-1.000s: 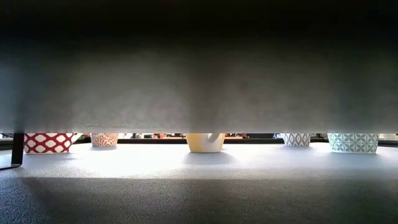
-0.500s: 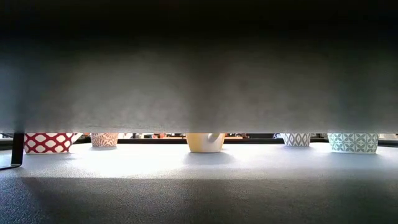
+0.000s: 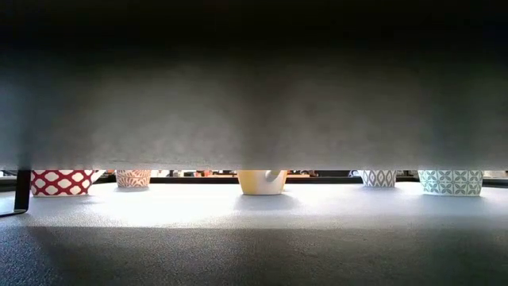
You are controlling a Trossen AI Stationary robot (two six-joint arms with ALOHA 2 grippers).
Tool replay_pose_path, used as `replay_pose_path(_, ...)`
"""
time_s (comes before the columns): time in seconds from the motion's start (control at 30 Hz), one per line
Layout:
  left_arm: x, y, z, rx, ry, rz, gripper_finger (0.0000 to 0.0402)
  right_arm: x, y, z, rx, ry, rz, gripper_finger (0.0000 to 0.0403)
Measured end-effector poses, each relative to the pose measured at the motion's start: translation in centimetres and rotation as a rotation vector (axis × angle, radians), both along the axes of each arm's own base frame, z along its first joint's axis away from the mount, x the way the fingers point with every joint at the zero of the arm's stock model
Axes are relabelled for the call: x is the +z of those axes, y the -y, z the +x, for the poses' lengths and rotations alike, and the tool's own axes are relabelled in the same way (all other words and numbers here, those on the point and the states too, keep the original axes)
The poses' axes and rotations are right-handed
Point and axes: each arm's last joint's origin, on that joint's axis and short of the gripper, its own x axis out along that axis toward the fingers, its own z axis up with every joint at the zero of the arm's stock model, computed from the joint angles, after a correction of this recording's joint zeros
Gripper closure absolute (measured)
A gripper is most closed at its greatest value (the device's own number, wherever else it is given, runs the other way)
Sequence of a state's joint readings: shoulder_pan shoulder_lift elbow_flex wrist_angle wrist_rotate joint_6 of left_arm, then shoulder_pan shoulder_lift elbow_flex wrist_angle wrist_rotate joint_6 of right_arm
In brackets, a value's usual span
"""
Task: Place coffee mugs
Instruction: Put the light red patterned mug on the shelf
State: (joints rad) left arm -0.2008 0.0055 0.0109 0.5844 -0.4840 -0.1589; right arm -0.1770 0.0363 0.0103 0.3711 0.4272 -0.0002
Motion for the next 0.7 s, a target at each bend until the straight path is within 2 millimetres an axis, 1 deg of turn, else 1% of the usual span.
replay_pose_path(0.07,0.1,0.0,0.0,-0.009,-0.001,-0.023,0.0390,0.0,0.0,0.0,0.000,0.000,0.000,0.0335)
replay_pose_path(0.13,0.6,0.0,0.1,-0.014,-0.007,-0.030,0.0390,0.0,0.0,0.0,0.000,0.000,0.000,0.0335)
replay_pose_path(0.2,1.6,0.0,0.2,-0.010,-0.021,-0.021,0.0390,0.0,0.0,0.0,0.000,0.000,0.000,0.0335)
replay_pose_path(0.27,2.5,0.1,0.4,0.001,-0.076,0.006,0.0390,0.0,0.0,0.0,0.000,0.000,0.000,0.0335)
replay_pose_path(0.33,3.5,0.1,0.8,0.013,-0.162,0.011,0.0390,0.0,0.0,0.0,0.000,0.000,0.000,0.0335)
replay_pose_path(0.4,4.3,0.0,1.0,0.044,-0.260,-0.043,0.0390,0.0,0.0,0.0,0.000,0.000,0.000,0.0335)
replay_pose_path(0.5,5.3,-0.3,1.0,0.134,-0.428,-0.150,0.0390,0.0,0.0,0.0,0.000,0.000,0.000,0.0335)
replay_pose_path(0.57,6.0,-0.4,0.9,0.186,-0.548,-0.185,0.0390,0.0,0.0,0.0,0.000,0.000,0.000,0.0335)
replay_pose_path(0.7,7.9,-0.5,0.8,0.223,-0.733,-0.234,0.0390,0.0,0.0,0.0,0.000,0.000,0.000,0.0335)
